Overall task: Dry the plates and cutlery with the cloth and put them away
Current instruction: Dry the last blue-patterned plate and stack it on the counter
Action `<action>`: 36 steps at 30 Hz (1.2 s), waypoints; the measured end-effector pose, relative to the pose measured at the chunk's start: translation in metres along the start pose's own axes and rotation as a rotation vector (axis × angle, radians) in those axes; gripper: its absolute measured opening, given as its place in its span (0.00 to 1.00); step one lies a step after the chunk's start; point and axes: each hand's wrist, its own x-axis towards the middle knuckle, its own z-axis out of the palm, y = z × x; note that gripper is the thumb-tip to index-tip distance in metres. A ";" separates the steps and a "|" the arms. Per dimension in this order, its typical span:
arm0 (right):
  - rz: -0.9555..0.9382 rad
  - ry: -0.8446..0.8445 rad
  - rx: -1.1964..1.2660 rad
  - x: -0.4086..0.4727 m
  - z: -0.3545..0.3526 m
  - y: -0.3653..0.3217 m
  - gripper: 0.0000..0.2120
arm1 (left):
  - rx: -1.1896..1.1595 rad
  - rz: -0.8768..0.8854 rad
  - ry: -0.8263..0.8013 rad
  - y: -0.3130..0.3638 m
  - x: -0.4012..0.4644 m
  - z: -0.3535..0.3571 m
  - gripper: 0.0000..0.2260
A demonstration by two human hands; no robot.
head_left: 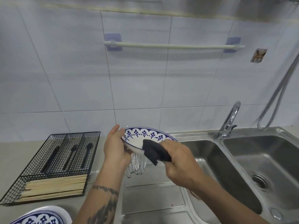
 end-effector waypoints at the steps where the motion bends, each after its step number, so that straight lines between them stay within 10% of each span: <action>1: 0.015 0.003 0.052 0.001 -0.002 0.001 0.13 | 0.080 0.006 -0.012 0.000 0.000 -0.004 0.13; 6: 0.195 -0.038 0.401 0.010 -0.018 0.004 0.05 | 0.648 0.370 -0.071 -0.002 -0.007 -0.024 0.08; 10: 0.258 -0.058 0.649 0.013 -0.029 0.010 0.06 | 0.677 0.689 -0.410 0.001 -0.017 -0.033 0.14; 17: 0.267 0.073 0.667 0.013 -0.038 0.019 0.17 | 0.646 0.590 -0.484 0.013 -0.031 -0.012 0.12; 26: -0.078 0.282 -0.216 0.003 -0.003 -0.006 0.40 | 0.527 0.445 -0.383 0.001 -0.042 0.017 0.12; 36: 0.088 0.296 0.120 -0.037 0.011 0.019 0.32 | 0.482 0.398 -0.268 0.007 -0.037 0.005 0.14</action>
